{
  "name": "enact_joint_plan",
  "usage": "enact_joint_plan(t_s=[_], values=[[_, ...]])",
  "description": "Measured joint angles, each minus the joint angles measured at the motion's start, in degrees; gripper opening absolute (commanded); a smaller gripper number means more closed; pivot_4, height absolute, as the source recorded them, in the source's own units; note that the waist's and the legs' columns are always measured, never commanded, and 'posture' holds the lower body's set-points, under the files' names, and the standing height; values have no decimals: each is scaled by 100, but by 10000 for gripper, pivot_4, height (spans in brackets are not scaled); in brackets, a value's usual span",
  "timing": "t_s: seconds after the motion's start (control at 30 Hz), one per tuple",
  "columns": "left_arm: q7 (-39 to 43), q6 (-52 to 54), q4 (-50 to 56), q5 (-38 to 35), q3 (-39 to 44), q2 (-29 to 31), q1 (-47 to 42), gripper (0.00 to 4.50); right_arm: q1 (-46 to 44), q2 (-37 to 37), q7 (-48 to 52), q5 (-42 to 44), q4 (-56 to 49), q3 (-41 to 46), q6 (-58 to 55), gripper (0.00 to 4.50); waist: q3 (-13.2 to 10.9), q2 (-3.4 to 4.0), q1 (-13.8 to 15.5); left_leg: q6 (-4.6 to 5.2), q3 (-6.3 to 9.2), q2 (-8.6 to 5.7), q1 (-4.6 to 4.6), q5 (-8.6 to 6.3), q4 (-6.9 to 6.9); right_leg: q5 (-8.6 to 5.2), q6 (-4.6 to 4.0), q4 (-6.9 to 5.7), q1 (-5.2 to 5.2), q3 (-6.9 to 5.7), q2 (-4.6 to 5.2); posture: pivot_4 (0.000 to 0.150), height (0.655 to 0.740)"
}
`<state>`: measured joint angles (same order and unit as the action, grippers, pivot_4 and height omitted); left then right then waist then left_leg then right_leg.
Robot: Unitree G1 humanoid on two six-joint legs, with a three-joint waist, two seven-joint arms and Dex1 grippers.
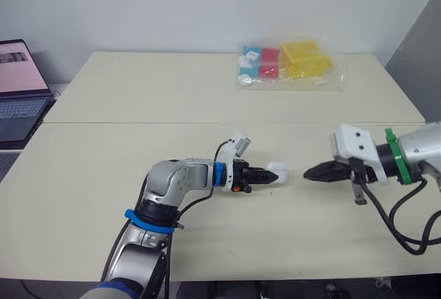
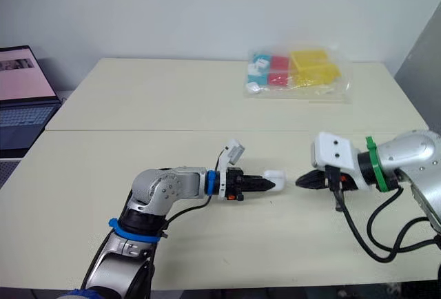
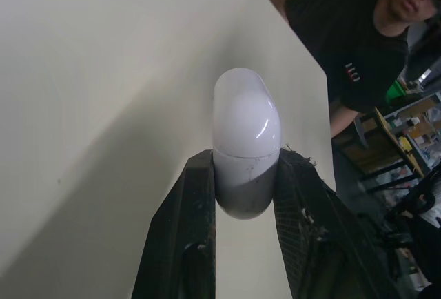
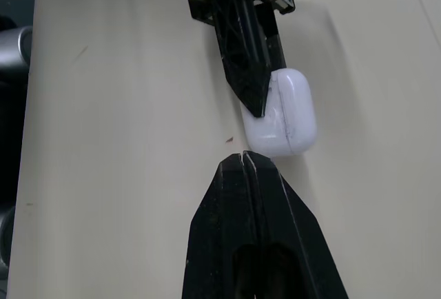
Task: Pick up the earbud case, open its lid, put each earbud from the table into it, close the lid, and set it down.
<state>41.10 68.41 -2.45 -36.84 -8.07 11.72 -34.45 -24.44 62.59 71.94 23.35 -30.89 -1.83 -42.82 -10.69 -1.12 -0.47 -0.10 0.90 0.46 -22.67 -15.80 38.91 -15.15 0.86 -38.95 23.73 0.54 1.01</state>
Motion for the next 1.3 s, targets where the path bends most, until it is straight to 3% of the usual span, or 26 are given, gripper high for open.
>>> enact_joint_plan(t_s=[0.27,0.33,0.7,0.83,1.03,1.13,1.3], values=[[-168,29,-298,40,0,-75,-3,7812,70,-12,-283,53,-39,2,78,0,0,0,12,-14,1,-2,9,8,0,0,-1,3,-13,1,4,1500,7400],[-186,30,-357,53,-4,-72,-3,14949,70,-12,-340,59,-39,1,80,0,0,0,12,-14,1,-2,10,8,0,0,-1,4,-14,0,4,1500,7400],[87,-202,-402,134,-51,293,-16,44905,69,-12,-442,74,-18,0,103,0,0,0,9,-14,0,-1,34,8,-1,-4,6,3,-34,1,3,1500,7400],[239,-434,-307,201,-177,694,8,44905,47,-12,-464,61,123,-3,120,0,0,0,-17,-15,-5,2,61,8,-6,-9,15,2,-50,9,1,1500,7400],[465,-1368,261,794,-286,1801,382,44905,64,-12,-416,-107,484,-2,732,0,0,0,-96,-15,-11,8,66,9,-15,-10,12,3,-49,15,-2,1500,7400],[678,-2716,499,1412,-276,2423,771,45000,106,-54,-439,-246,701,-5,1101,5419,-3,-5,-96,-16,-19,9,60,8,-17,1,-6,10,-44,21,2,1500,7400],[1692,-4916,1140,1955,102,3622,1482,45000,348,50,-212,-412,994,-1,1557,21425,-5,-4,-67,-18,-27,7,49,6,-29,3,-16,37,-38,21,16,1500,7400]])
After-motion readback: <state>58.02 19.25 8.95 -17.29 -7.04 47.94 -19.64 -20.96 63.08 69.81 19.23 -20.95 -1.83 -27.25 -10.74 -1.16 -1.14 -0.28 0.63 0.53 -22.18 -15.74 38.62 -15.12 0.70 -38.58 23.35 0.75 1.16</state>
